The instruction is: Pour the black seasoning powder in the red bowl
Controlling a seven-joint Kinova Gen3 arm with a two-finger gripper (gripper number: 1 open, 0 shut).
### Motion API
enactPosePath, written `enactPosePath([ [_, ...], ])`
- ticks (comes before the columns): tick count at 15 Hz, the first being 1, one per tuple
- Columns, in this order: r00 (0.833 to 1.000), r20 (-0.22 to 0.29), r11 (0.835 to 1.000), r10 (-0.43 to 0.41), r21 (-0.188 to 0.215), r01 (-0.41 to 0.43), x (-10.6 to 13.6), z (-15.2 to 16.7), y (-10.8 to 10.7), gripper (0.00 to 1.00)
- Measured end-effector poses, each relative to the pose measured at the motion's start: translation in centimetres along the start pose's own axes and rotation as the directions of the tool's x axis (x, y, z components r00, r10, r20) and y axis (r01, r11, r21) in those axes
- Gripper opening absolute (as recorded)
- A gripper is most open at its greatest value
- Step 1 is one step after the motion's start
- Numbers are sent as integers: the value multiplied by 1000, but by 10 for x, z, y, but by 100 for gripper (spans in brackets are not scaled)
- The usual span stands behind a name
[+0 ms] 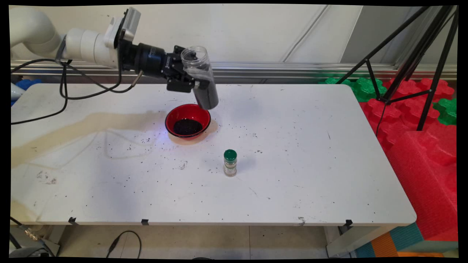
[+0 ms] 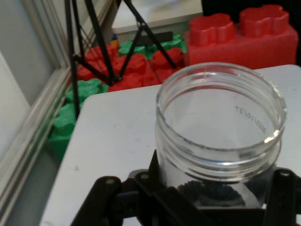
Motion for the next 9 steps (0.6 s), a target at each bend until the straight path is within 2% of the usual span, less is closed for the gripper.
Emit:
enactPosePath([
  [4,999,23,997,43,57,-44,2,1,-17,0],
  [9,991,84,987,103,118,-113,-4,-3,-37,0],
])
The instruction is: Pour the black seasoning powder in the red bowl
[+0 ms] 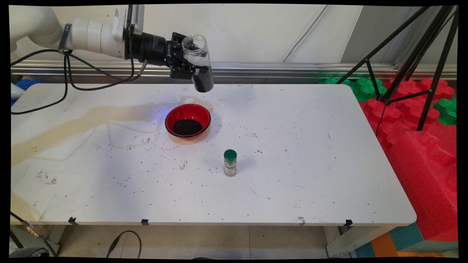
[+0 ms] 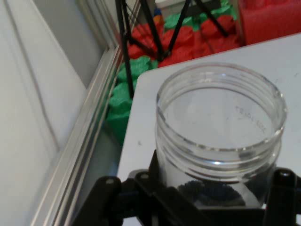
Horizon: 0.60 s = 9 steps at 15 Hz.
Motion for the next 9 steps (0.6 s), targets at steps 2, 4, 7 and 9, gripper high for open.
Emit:
enactPosePath([
  [2,999,28,999,26,23,-27,-6,-2,-7,0],
  [4,997,53,998,51,41,-53,-11,-3,-12,0],
  [7,992,90,994,84,63,-90,-20,-5,-19,0],
  [9,988,113,991,109,71,-117,-27,-5,-21,0],
])
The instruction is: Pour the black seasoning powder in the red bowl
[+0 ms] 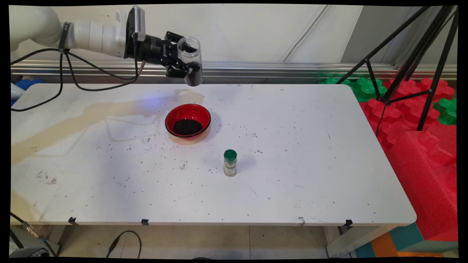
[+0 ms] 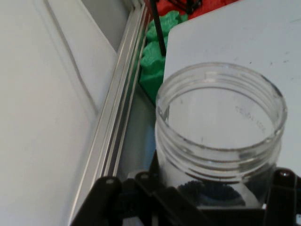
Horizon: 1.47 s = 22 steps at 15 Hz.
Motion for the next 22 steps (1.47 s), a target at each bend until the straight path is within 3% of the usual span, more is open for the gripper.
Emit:
enactPosePath([
  [6,992,55,993,111,20,-113,-17,3,-2,0],
  [10,976,88,979,201,20,-203,-29,6,-1,0],
  [17,931,106,936,350,4,-352,-44,7,6,0],
  [22,875,117,882,470,-15,-472,-52,8,14,0],
])
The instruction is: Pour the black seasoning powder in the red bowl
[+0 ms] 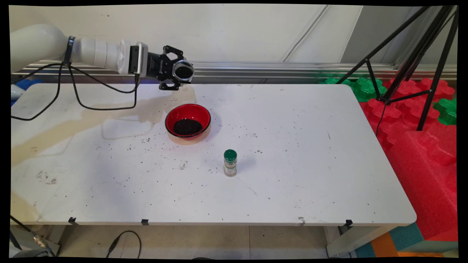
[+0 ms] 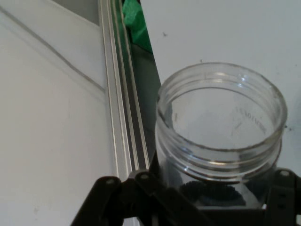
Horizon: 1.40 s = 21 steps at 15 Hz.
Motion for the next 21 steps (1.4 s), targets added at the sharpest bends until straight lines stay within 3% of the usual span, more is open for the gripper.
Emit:
enactPosePath([
  [4,995,9,995,101,1,-101,-1,0,7,0],
  [11,959,11,959,283,-2,-283,3,1,20,0],
  [15,922,1,922,387,-5,-387,8,1,28,0],
  [21,849,-7,849,529,-4,-529,14,2,36,0],
])
